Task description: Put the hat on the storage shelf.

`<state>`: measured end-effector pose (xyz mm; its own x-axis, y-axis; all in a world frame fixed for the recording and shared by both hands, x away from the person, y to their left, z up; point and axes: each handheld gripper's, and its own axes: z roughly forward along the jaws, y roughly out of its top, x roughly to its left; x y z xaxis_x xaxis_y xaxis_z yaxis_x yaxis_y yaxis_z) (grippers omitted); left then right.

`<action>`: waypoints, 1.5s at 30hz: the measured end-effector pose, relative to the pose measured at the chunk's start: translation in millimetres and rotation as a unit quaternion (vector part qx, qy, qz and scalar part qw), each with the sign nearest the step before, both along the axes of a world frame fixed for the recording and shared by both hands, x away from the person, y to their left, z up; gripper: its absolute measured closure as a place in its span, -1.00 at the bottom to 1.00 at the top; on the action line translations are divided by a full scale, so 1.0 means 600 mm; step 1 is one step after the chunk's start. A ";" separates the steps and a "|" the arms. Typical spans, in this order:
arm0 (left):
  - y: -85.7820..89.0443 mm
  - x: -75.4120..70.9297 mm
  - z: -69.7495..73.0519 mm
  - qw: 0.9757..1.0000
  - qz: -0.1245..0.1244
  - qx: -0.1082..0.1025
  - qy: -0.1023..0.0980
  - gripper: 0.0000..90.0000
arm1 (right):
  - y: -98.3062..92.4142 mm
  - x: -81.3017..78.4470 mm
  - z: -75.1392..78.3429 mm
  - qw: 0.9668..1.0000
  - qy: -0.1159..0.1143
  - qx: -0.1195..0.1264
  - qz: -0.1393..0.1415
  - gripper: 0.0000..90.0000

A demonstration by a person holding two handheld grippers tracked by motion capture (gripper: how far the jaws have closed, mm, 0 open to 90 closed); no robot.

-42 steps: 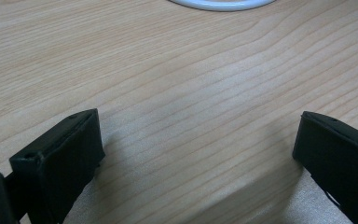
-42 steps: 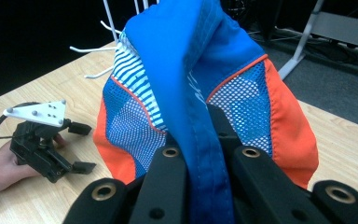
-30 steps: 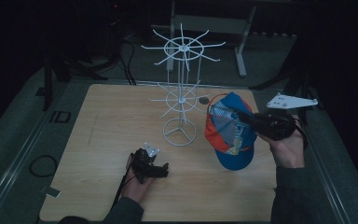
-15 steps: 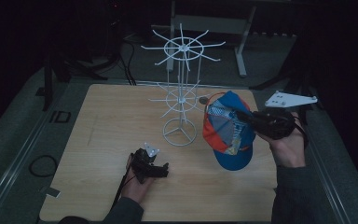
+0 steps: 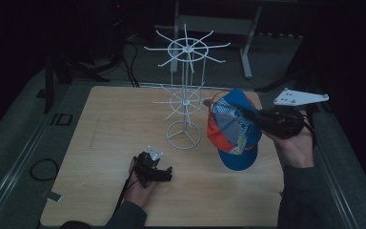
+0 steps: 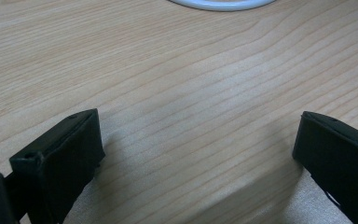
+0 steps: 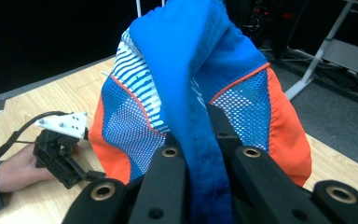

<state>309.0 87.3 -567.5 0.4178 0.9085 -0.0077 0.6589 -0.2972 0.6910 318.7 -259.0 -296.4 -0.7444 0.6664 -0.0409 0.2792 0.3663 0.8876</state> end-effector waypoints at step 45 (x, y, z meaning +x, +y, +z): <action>0.000 0.000 0.000 1.000 -0.001 0.001 0.000 -0.96 | -0.012 0.012 0.051 0.998 -0.024 0.053 0.011 0.95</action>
